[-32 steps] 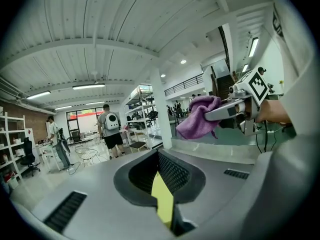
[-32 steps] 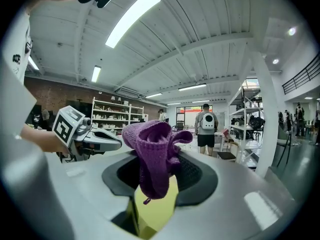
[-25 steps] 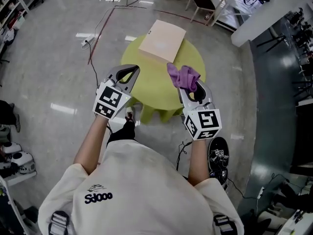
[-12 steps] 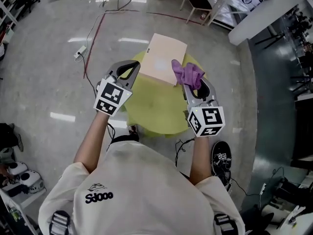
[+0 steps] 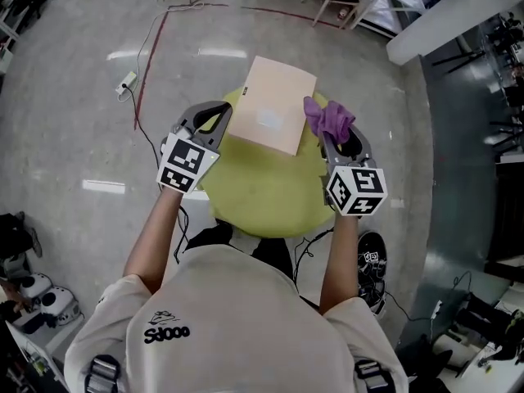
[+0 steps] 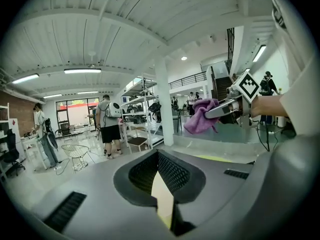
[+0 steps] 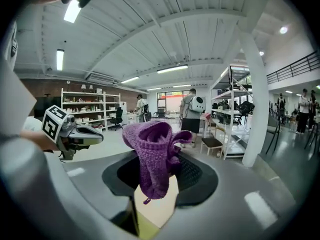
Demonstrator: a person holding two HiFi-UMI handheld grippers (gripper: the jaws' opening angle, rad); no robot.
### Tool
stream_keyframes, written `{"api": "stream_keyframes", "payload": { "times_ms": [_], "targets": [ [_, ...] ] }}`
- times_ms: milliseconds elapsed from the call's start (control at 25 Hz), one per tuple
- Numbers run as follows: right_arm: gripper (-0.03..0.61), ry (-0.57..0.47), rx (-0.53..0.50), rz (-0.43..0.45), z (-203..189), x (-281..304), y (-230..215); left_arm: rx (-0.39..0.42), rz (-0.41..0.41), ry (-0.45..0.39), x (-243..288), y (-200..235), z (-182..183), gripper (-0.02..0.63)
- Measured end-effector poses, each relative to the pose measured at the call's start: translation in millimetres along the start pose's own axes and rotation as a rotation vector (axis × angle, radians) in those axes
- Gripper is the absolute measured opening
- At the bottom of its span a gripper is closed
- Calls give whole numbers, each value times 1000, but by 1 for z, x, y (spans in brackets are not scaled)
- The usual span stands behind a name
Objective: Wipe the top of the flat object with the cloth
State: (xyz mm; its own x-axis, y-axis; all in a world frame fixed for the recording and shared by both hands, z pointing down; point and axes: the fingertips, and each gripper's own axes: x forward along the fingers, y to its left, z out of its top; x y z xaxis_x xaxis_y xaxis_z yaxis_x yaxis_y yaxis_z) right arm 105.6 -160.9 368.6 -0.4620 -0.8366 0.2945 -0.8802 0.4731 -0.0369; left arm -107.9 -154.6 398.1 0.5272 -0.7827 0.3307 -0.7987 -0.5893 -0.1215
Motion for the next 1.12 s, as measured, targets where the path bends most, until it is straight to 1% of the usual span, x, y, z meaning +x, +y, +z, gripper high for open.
{"api": "stream_keyframes", "payload": {
  "times_ms": [120,280,360,600,720,840,960,1120],
  "targets": [
    [170,45,50,6,-21,22,-29,-22,18,17,17,0,-10,6],
    [170,126,98,28,-50,60,-68,-70,73,47,34,2,-19,6],
    [170,172,109,39,-66,81,-87,-91,93,63,43,2,-24,5],
    [170,268,121,47,-108,152,-138,-117,136,115,75,8,-41,6],
    [170,300,128,53,-130,186,-156,-133,156,144,90,17,-55,6],
    [170,318,170,57,-150,214,-168,-138,165,176,102,25,-68,6],
    [171,337,212,54,-168,235,-176,-146,164,207,112,29,-81,5],
    [172,367,228,53,-187,259,-181,-161,155,229,119,32,-94,5]
  ]
}}
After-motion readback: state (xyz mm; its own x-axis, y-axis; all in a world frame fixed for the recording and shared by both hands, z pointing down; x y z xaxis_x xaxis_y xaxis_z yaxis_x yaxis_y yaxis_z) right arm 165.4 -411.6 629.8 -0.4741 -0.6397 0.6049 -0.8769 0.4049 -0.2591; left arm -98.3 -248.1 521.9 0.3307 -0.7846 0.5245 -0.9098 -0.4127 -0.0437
